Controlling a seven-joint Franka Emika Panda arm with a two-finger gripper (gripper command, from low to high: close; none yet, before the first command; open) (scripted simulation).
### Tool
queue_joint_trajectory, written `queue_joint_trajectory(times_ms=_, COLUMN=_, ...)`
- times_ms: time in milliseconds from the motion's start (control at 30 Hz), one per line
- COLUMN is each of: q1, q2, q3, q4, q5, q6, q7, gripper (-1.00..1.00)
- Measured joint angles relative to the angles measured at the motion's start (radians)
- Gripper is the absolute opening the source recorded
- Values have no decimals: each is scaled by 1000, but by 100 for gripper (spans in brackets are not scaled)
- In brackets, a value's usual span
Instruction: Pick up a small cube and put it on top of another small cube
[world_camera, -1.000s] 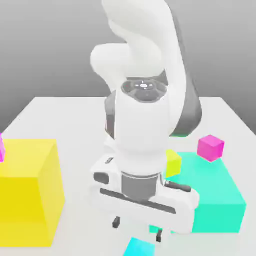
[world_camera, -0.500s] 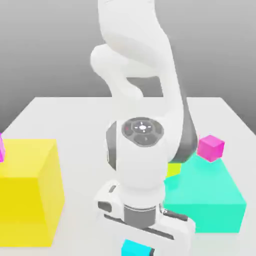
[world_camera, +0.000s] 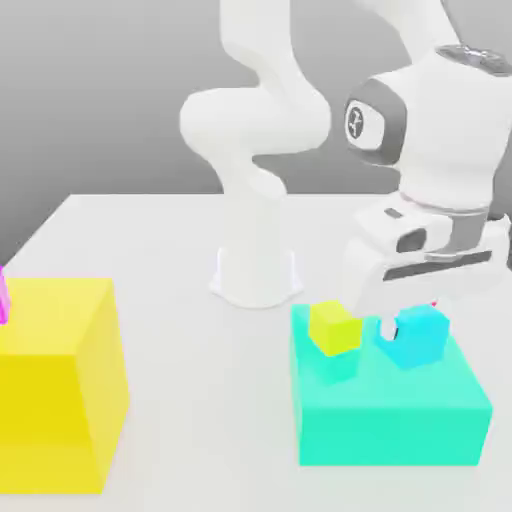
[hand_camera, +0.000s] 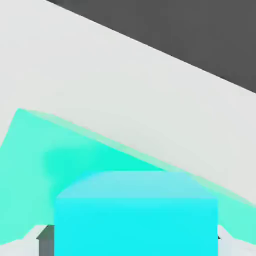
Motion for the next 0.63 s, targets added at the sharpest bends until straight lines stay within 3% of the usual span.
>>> queue_joint_trajectory(times_ms=300, q1=301, q2=-333, q3=-11, q4=-176, q5=162, q6=-147, q7=-422, gripper=-100)
queue_joint_trajectory(times_ms=500, q1=337, q2=-236, q3=20, q4=-262, q5=194, q6=37, q7=-478, gripper=-100)
queue_joint_trajectory(times_ms=533, q1=335, q2=-216, q3=26, q4=-270, q5=195, q6=64, q7=-478, gripper=100)
queue_joint_trajectory(times_ms=633, q1=335, q2=-216, q3=26, q4=-270, q5=195, q6=64, q7=-478, gripper=100)
